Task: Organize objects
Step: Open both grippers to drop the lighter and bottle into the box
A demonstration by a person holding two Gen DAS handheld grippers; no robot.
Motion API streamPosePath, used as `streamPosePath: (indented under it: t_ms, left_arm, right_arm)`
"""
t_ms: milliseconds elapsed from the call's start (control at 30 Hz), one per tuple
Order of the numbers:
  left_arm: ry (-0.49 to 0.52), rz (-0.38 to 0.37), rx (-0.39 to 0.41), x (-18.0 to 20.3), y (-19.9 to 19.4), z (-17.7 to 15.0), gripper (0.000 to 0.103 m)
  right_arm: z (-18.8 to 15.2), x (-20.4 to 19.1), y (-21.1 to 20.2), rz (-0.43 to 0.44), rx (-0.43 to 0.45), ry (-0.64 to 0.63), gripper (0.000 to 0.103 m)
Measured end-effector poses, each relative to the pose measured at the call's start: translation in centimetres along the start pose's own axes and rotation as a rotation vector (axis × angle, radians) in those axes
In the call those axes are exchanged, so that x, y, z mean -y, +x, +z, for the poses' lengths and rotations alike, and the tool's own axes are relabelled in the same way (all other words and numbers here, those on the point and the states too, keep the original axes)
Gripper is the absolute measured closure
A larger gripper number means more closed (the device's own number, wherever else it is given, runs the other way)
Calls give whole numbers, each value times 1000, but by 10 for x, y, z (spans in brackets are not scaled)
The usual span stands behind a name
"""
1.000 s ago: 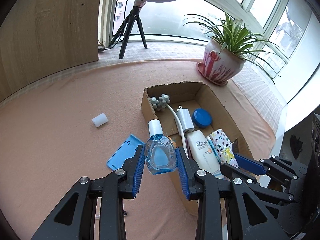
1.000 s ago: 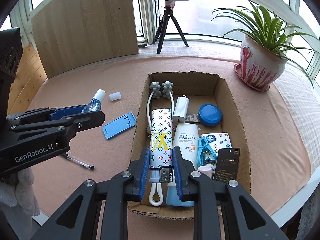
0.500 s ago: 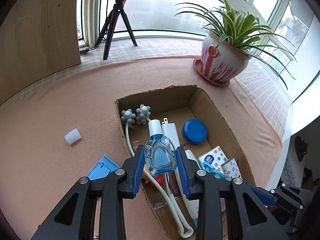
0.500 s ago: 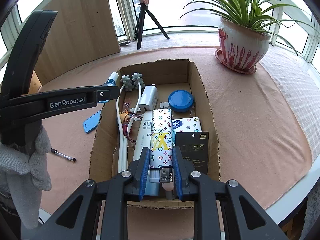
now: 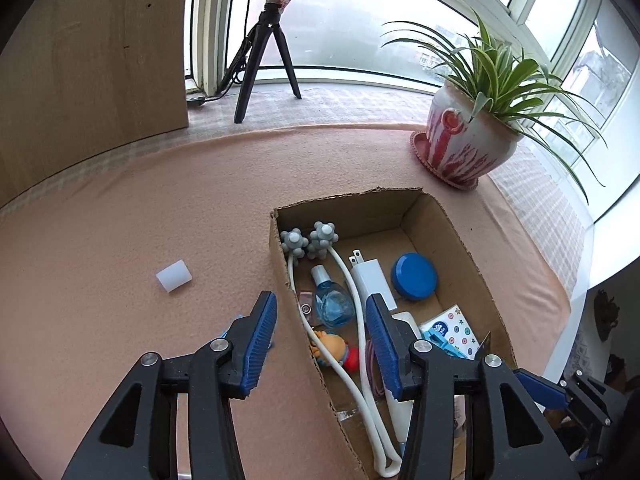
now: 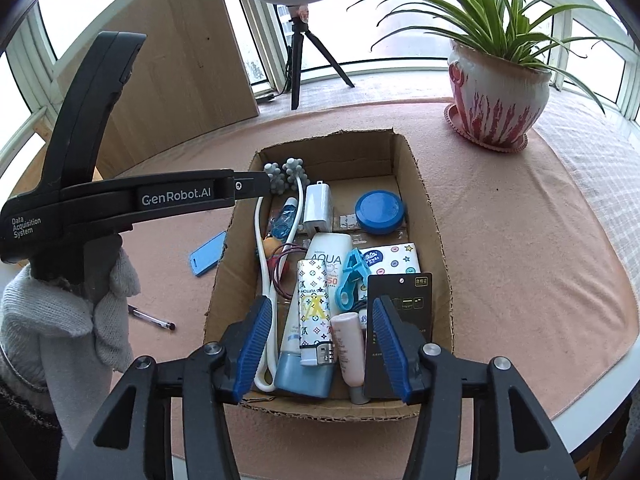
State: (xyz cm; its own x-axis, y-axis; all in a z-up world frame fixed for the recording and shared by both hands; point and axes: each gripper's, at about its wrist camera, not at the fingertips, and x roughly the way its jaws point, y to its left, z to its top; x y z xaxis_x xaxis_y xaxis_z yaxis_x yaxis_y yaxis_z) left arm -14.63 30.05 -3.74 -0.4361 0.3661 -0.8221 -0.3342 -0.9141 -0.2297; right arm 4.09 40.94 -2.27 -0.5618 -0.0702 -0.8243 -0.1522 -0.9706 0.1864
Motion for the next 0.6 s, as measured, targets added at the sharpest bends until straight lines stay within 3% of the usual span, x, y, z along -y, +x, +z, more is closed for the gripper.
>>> streamPosePath:
  t_ms: [333, 600]
  left_arm:
    - [-146, 71, -34, -95, -17, -32, 53]
    - [-188, 85, -74, -140, -32, -62, 53]
  right_arm:
    - [3, -14, 3, 48, 0, -5, 54]
    - [12, -40, 12, 102, -8, -31, 54]
